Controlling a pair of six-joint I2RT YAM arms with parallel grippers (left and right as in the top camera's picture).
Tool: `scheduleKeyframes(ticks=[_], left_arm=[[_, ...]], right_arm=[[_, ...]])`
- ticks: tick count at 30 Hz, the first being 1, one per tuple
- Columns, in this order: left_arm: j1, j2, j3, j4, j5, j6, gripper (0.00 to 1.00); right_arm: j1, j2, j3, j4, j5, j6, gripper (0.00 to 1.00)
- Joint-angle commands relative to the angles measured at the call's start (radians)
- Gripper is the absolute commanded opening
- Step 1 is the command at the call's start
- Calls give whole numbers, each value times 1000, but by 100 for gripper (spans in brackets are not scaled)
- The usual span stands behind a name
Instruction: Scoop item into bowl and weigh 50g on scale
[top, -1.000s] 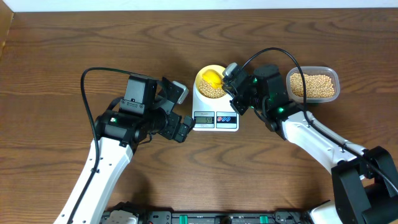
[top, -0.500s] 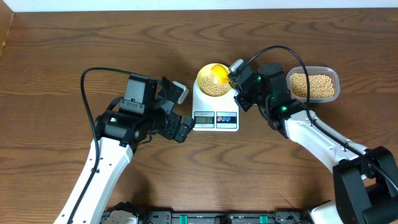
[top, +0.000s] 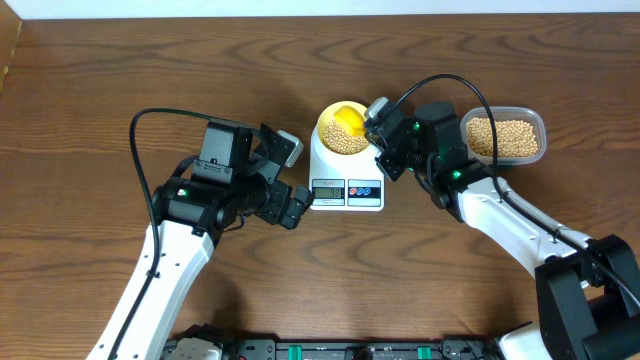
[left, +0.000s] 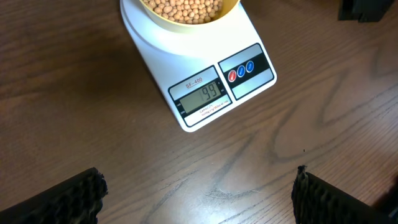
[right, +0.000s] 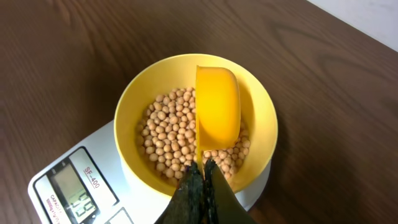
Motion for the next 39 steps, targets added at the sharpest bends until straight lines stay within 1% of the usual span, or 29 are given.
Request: scheduleKeyframes(ticks=[1, 7, 11, 20, 22, 25, 26, 27, 30, 33, 39], left_arm=[[-1, 2, 1, -3, 13, -8, 98], [-1, 2, 1, -3, 13, -8, 98], [-1, 2, 1, -3, 13, -8, 98], [-1, 2, 1, -3, 13, -8, 98], [-1, 2, 1, -3, 13, -9, 98], [-1, 2, 1, -3, 13, -8, 98], [-1, 2, 1, -3, 13, -8, 98], [-1, 2, 1, -3, 13, -8, 98], [-1, 2, 1, -3, 13, -8, 98], [-1, 2, 1, -3, 13, -9, 98], [-1, 2, 1, -3, 13, -9, 98]], right_arm=[[-3, 8, 4, -1, -24, -16, 1], [-3, 16, 4, -1, -40, -15, 1], [-3, 16, 4, -6, -106, -14, 1], [-3, 16, 4, -43, -107, -9, 1], [-13, 16, 4, -21, -107, 56, 1], [-46, 16, 4, 40, -119, 221, 1], [-55, 15, 4, 49, -130, 251, 1], [-74, 15, 4, 55, -175, 317, 1], [-90, 15, 4, 55, -230, 377, 1], [-90, 15, 4, 55, -230, 367, 1], [-76, 15, 4, 47, -109, 138, 1]])
